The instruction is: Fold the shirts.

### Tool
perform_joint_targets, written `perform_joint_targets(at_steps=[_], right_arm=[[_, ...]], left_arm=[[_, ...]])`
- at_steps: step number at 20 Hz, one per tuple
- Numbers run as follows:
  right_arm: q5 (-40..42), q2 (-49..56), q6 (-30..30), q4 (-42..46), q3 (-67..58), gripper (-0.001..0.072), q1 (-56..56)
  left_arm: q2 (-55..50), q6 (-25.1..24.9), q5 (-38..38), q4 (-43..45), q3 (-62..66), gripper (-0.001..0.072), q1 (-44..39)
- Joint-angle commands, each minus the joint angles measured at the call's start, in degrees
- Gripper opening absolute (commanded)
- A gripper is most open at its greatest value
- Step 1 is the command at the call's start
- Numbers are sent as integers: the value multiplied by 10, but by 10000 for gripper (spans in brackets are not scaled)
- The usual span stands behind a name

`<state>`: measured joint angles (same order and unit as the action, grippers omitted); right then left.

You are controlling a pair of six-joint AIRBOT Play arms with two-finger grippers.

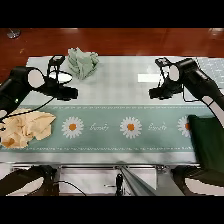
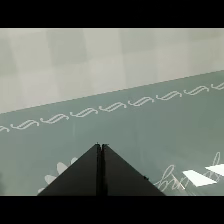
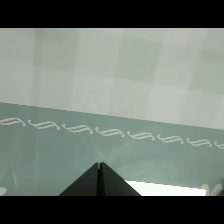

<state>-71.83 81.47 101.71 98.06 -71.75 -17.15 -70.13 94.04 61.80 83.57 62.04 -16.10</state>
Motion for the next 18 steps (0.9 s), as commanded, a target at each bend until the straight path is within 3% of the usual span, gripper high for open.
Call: perform_joint_targets(at_steps=[1,12,15,16,17,18], right_arm=[[0,0,0,0,0,20,0],[3,0,0,0,0,20,0],[63,0,4,-1,0,24,0],[83,2,17,1,0,165,0],[103,3,26,10,0,615,0],[108,5,26,15,0,634,0]], left_arm=[[0,-1,-4,0,0,29,0],[0,-1,-3,0,0,29,0],[0,-5,-24,1,0,30,0],[0,-5,-56,9,0,67,1],[-1,-5,-113,31,0,356,1],[-5,-4,-195,62,0,695,2]])
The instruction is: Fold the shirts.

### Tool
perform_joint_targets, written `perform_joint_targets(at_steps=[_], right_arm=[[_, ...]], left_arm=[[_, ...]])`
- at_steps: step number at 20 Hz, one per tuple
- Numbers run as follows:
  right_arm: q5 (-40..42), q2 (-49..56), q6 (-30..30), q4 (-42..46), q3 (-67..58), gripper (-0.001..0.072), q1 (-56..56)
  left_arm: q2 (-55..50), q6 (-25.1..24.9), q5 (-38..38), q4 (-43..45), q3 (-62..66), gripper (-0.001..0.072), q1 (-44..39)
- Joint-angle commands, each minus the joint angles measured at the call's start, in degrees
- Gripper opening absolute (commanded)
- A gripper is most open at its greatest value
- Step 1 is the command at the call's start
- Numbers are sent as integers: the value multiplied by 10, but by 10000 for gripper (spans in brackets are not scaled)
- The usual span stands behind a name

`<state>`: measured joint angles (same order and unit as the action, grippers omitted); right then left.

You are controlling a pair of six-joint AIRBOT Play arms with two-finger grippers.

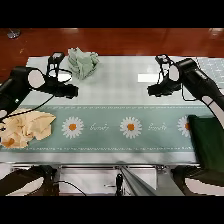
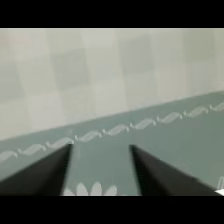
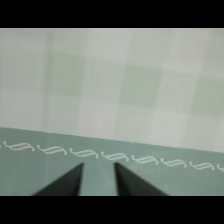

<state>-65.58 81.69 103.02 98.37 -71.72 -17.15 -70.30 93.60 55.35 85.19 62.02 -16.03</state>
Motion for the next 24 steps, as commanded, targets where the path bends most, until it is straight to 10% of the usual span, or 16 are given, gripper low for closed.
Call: perform_joint_targets(at_steps=[1,5,13,19,22,24], right_arm=[[41,4,13,12,0,634,0],[31,4,14,8,0,633,-2],[31,4,21,-55,0,632,-3],[34,4,19,-56,0,632,-20],[30,2,22,-66,0,631,-20],[24,-10,22,-64,0,632,-20]], left_arm=[[-11,0,-208,70,5,702,6],[-137,2,-300,74,132,701,53],[-461,0,-49,71,532,698,70],[-522,0,30,-32,566,663,70],[-512,0,43,-56,567,28,70],[-484,2,28,-73,567,27,72]])
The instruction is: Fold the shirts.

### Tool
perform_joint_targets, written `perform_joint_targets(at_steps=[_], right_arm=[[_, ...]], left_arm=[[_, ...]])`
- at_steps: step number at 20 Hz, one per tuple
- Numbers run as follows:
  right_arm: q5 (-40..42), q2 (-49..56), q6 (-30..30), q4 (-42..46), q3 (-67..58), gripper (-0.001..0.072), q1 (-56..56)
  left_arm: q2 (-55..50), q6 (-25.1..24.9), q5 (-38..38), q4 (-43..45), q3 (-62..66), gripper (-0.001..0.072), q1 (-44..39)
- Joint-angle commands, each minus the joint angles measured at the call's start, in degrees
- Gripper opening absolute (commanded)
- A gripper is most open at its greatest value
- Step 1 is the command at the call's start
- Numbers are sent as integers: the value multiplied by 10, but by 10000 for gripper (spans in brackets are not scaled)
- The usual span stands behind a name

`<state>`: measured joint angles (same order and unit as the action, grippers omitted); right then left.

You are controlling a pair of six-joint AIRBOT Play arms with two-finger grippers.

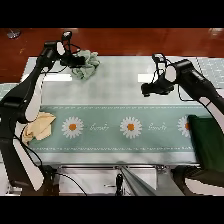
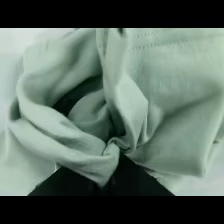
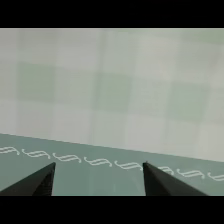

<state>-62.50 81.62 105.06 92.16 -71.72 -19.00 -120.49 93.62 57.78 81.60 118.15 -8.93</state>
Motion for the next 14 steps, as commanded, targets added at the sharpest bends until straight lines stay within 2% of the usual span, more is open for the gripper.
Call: perform_joint_targets(at_steps=[1,3,6,7,14], right_arm=[[-7,-19,2,0,0,631,-1],[-7,-48,5,10,0,631,-1],[-3,-109,44,25,0,631,-1],[-3,-130,45,27,0,631,-2],[-64,-303,39,27,0,631,-2]], left_arm=[[41,2,-9,-53,5,27,3],[100,-1,-36,-106,5,26,7],[209,-84,-43,-199,5,26,7],[243,-92,-47,-209,5,26,5],[430,-91,-45,-213,5,26,-17]])
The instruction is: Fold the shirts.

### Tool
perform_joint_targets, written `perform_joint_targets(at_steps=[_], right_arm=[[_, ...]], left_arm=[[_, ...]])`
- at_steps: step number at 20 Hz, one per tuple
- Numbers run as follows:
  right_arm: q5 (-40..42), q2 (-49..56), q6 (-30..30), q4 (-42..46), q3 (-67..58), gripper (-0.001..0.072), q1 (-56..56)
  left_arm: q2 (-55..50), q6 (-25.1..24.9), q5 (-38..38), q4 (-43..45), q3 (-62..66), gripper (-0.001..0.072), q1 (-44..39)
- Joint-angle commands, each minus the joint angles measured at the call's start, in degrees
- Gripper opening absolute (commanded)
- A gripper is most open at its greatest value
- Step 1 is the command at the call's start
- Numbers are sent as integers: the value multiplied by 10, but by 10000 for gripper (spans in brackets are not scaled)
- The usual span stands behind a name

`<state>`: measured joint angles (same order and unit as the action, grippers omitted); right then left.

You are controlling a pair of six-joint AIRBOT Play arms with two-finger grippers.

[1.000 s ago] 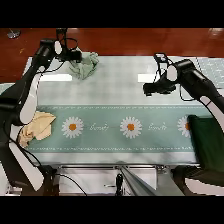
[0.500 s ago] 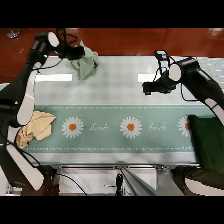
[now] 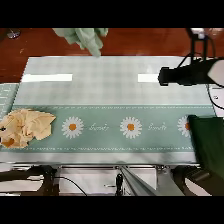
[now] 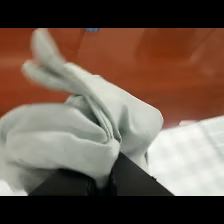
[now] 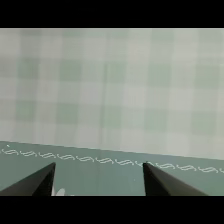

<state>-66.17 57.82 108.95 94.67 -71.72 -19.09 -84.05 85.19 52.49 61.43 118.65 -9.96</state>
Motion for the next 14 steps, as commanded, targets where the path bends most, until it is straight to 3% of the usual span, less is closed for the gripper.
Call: perform_joint_targets(at_steps=[1,7,10,14], right_arm=[[-35,-90,0,3,0,631,-1],[-62,-203,6,10,0,631,0],[-97,-225,14,26,0,631,0],[-126,-226,19,45,1,631,0]], left_arm=[[82,-7,25,-11,0,26,-12],[189,-3,30,-13,-153,26,-130],[256,3,-22,-24,-303,26,-202],[345,10,-72,-94,-536,27,-229]])
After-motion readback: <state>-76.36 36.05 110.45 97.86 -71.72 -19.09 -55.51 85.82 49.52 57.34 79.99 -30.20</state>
